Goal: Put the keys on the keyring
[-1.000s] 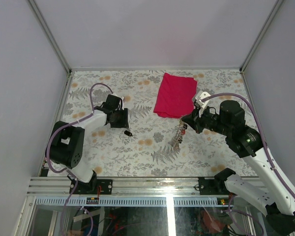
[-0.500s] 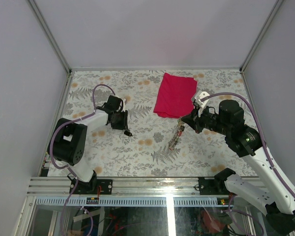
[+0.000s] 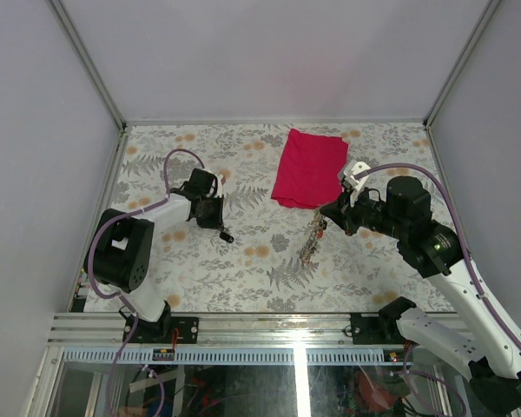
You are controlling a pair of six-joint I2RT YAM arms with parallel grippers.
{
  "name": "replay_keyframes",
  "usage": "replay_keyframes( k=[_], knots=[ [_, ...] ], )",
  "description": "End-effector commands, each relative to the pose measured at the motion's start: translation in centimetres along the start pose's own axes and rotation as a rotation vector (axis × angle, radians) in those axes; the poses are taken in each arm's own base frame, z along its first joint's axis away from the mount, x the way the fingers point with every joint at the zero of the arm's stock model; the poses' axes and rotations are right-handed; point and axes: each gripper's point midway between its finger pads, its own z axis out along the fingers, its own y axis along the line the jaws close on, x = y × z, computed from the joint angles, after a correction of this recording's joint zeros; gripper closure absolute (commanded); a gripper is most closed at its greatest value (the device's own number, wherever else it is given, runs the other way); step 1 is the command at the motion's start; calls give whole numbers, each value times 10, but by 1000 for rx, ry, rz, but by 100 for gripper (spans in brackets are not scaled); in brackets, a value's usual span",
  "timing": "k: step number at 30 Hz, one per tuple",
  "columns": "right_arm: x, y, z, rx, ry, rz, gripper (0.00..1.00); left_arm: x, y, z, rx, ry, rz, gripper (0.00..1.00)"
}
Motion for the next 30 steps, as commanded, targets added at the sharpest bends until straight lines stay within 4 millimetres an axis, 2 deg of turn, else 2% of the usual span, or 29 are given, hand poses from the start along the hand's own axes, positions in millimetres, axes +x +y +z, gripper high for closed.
replay_keyframes(
  k=[1,5,6,8,12,21,30],
  knots=[
    [-44,0,-8,3,-133,-59,100,-11,-6,-4,27,-53,19,100],
    [-44,0,-8,1,-133,-57,100,-15,-4,-10,15,-75,18,96],
    [-44,0,-8,0,-134,-57,100,-15,-4,-10,13,-77,19,93],
    [-44,1,-8,-3,-134,-58,100,-15,-4,-12,7,-78,18,77],
    [-44,1,-8,-5,-137,-56,100,-12,-2,-14,-4,-77,9,67],
    [-45,3,-8,-14,-141,-54,100,8,4,-8,-17,-19,-8,68],
    [-45,3,-8,-15,-140,-54,100,1,2,-6,-6,-33,2,77]
  ],
)
